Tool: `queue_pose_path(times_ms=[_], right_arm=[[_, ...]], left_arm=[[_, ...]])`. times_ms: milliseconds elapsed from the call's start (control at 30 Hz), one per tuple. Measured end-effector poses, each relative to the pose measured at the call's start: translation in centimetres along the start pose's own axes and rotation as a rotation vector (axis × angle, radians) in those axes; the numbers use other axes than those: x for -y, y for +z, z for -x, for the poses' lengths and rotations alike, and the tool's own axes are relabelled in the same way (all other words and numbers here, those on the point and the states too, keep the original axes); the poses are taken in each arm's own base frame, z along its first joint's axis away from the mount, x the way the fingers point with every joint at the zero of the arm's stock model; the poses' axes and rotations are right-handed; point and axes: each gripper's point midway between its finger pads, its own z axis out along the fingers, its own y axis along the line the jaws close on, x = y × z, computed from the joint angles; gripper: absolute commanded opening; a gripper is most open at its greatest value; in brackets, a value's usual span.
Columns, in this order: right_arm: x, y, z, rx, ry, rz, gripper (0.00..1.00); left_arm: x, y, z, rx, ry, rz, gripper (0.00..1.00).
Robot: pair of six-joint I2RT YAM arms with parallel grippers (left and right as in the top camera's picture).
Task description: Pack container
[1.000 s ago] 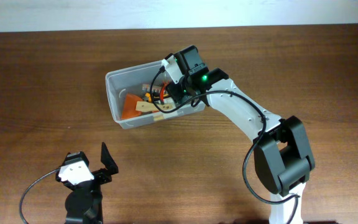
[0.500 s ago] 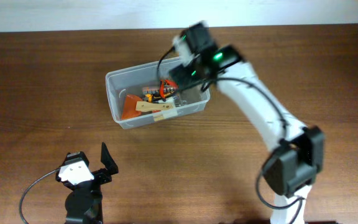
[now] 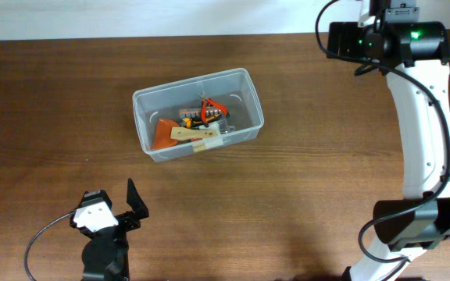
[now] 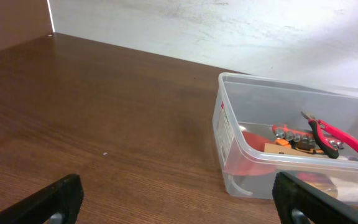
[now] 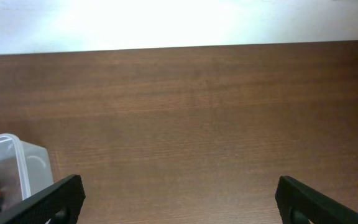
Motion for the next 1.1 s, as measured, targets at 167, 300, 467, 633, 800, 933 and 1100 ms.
queue_pose_path(times_ms=[167, 300, 467, 633, 800, 933, 1100], right_arm=[[0.0, 0.0, 0.0, 0.000, 0.002, 0.001, 0.99], [0.0, 0.0, 0.0, 0.000, 0.003, 0.001, 0.99], [0.0, 0.0, 0.0, 0.000, 0.004, 0.001, 0.99], [0.0, 0.0, 0.0, 0.000, 0.004, 0.001, 0.99], [0.0, 0.0, 0.0, 0.000, 0.004, 0.001, 0.99], [0.0, 0.0, -0.1, -0.003, 0.003, 0.001, 0.99], [0.1, -1.4, 0.3, 0.024, 0.005, 0.004, 0.99]], left_arm=[[0.0, 0.0, 0.0, 0.000, 0.000, 0.000, 0.99], [0.0, 0.0, 0.0, 0.000, 0.000, 0.000, 0.99], [0.0, 0.0, 0.0, 0.000, 0.000, 0.000, 0.99], [0.0, 0.0, 0.0, 0.000, 0.000, 0.000, 0.99], [0.0, 0.0, 0.0, 0.000, 0.000, 0.000, 0.99], [0.0, 0.0, 0.0, 0.000, 0.000, 0.000, 0.99], [0.0, 0.0, 0.0, 0.000, 0.000, 0.000, 0.99]])
